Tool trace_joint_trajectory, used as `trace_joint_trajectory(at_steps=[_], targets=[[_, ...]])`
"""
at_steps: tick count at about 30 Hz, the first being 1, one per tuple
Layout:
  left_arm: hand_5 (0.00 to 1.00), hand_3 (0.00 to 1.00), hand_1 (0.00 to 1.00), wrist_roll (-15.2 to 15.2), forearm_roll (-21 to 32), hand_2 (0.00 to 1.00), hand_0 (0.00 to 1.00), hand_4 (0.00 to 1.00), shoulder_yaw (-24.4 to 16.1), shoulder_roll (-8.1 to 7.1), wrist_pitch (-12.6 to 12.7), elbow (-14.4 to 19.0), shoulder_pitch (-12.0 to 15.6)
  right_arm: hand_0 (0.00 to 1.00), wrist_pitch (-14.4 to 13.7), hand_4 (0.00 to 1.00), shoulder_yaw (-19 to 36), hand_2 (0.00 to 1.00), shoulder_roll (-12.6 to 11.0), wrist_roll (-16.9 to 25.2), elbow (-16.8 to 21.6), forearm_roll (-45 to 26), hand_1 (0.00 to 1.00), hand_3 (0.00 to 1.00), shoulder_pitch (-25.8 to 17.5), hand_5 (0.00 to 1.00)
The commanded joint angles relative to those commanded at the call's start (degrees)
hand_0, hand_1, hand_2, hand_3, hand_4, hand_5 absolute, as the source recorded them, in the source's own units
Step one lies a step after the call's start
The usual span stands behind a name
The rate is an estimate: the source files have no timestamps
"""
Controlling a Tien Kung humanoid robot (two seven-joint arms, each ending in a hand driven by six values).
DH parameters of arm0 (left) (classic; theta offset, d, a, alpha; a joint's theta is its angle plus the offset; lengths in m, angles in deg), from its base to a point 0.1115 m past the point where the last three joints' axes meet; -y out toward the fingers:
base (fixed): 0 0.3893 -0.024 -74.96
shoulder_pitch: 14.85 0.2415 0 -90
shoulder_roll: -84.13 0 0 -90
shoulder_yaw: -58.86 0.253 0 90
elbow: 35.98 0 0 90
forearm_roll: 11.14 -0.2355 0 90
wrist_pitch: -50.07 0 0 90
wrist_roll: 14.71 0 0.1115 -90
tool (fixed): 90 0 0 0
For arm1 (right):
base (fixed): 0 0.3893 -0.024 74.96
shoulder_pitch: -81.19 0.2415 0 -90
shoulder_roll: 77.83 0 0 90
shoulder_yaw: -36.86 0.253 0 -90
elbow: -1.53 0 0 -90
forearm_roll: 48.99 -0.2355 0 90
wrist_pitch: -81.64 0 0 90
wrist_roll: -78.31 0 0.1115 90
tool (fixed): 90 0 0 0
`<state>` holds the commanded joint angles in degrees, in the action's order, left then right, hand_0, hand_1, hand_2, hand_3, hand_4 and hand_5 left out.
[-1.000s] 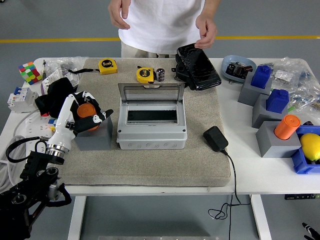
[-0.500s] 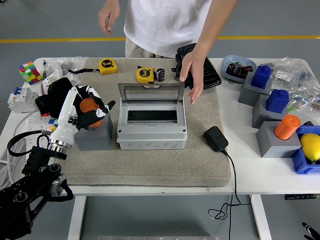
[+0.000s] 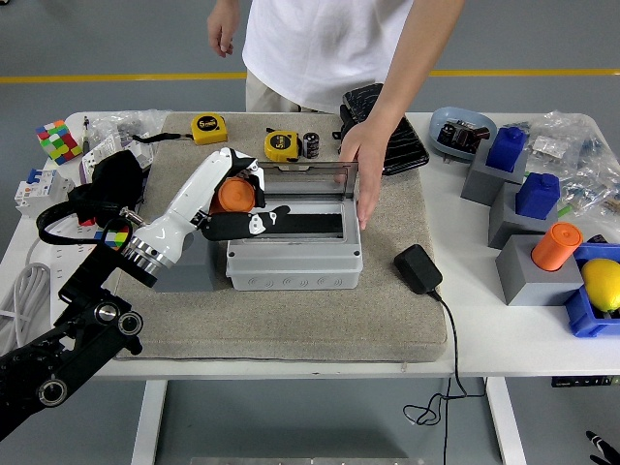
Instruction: Fetch the battery,place it into the box,close the lid of the box
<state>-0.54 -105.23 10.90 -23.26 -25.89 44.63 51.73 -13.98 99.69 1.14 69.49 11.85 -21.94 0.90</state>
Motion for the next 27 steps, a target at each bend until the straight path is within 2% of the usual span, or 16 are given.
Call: trace_joint_trajectory(at_steps=[3, 6, 8, 12, 13, 16, 18, 24, 25, 27], targets=[[0.002, 0.204, 0.060, -5.9, -5.7, 0.177, 0.094, 0.836, 3.7, -0.08, -0.9, 0.2, -3.1, 0.666, -0.1, 0.956, -0.1, 0.661, 0.0, 0.0, 0.0, -0.1, 0.669, 0.553, 0.0, 0.462], [0.002, 0.204, 0.060, -10.7, -7.4, 0.177, 0.094, 0.836, 7.4, 0.52, -1.6, -0.8, -6.5, 0.666, -0.1, 0.956, -0.4, 0.661, 0.1, 0.1, 0.0, -0.2, 0.669, 0.553, 0.1, 0.462], [0.002, 0.219, 0.060, -13.0, -7.7, 0.183, 0.097, 0.875, 9.4, 0.97, -2.3, -1.8, -8.3, 0.665, -0.2, 0.955, -0.5, 0.662, 0.1, 0.2, 0.0, -0.3, 0.669, 0.553, 0.0, 0.462], [0.002, 0.219, 0.060, -15.1, -7.1, 0.183, 0.097, 0.875, 13.1, 2.11, -2.7, -4.3, -11.5, 0.665, -0.3, 0.955, -0.5, 0.662, 0.1, -0.1, 0.0, -0.1, 0.669, 0.553, 0.0, 0.462], [0.002, 0.225, 0.070, -15.5, -6.7, 0.185, 0.105, 0.994, 14.0, 2.52, -2.6, -5.3, -12.2, 0.665, -0.3, 0.955, -0.5, 0.662, 0.1, -0.1, 0.0, -0.1, 0.668, 0.553, -0.1, 0.461], [0.002, 0.225, 0.070, -17.2, -6.3, 0.185, 0.105, 0.994, 16.1, 3.89, -2.4, -7.9, -14.0, 0.665, -0.3, 0.955, -0.7, 0.662, 0.1, -0.1, 0.0, -0.2, 0.668, 0.553, 0.0, 0.461], [0.002, 0.225, 0.070, -17.4, -5.7, 0.185, 0.105, 0.994, 17.0, 4.73, -1.2, -9.4, -14.8, 0.665, -0.3, 0.955, -0.9, 0.662, 0.1, 0.1, 0.0, -0.4, 0.668, 0.553, 0.1, 0.461], [0.002, 0.232, 0.072, -15.9, -4.0, 0.189, 0.109, 0.998, 18.2, 7.21, 4.8, -13.3, -16.8, 0.666, -0.3, 0.954, -1.2, 0.661, 0.2, 0.1, 0.0, -0.5, 0.668, 0.551, 0.1, 0.461], [0.023, 0.270, 0.104, -15.6, -3.8, 0.209, 0.136, 0.998, 18.2, 7.54, 5.7, -13.9, -17.1, 0.668, -0.3, 0.954, -1.1, 0.662, 0.2, 0.1, 0.0, -0.4, 0.669, 0.552, 0.0, 0.460], [0.023, 0.270, 0.104, -15.4, -3.8, 0.209, 0.136, 0.998, 18.3, 7.94, 6.5, -14.8, -17.5, 0.668, -0.3, 0.954, -1.2, 0.662, 0.2, 0.0, 0.0, -0.4, 0.669, 0.552, 0.0, 0.460]])
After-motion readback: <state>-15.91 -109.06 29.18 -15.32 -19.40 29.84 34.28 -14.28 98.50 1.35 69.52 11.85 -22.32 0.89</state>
